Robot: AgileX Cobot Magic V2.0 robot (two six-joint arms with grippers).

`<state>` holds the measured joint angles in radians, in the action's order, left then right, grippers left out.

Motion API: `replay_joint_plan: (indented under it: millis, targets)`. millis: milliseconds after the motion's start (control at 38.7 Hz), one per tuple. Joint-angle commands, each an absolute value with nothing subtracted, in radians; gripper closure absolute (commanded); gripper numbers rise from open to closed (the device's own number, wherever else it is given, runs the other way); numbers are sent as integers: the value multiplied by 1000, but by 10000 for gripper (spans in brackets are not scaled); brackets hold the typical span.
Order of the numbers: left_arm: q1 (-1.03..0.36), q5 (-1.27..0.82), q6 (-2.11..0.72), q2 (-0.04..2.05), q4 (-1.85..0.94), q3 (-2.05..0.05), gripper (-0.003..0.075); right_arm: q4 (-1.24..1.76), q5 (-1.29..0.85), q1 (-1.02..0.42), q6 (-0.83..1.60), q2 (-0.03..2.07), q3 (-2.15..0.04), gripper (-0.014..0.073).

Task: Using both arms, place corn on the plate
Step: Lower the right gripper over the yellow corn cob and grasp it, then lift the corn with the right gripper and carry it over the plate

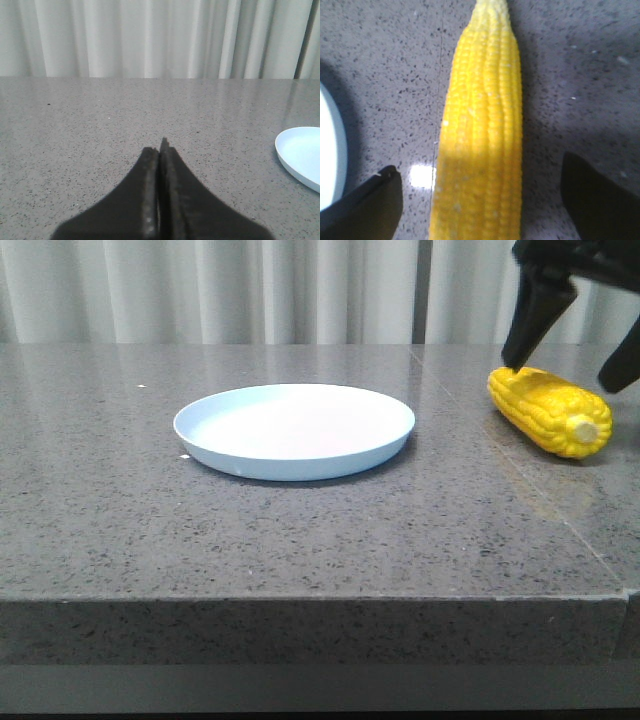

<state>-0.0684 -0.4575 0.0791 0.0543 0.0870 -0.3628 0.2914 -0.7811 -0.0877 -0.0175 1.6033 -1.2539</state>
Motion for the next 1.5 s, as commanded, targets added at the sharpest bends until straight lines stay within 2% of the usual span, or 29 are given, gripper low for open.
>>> replay_joint_plan:
  millis: [0, 103, 181, 259, 440, 569, 931, 1164, 1474]
  targets:
    - [-67, -378, 81, 67, 88, -389, 741, 312, -747, -94, -12, 1596, -1292, -68]
    - [-67, -378, 81, 67, 88, -389, 741, 316, -752, -94, -12, 1607, -1292, -66]
    - [-67, -378, 81, 67, 88, -389, 741, 316, -753, -94, -12, 1607, -1292, -28]
    - [-67, -378, 81, 67, 88, -389, 741, 319, -753, -94, -12, 1607, -1292, 68]
    - [-67, -378, 81, 67, 88, -389, 741, 326, -751, -94, -12, 1607, -1292, 356]
    - [-67, -378, 81, 67, 88, -389, 741, 366, -745, -94, -12, 1605, -1292, 477]
    - [-67, -378, 81, 67, 88, -389, 741, 527, -710, -110, -12, 1536, -1332, 492]
    - [-67, -378, 81, 67, 88, -389, 741, 536, -718, -260, -12, 1555, -1444, 492]
    - [-67, -378, 81, 67, 88, -389, 741, 538, -701, -441, -12, 1696, -1525, 492]
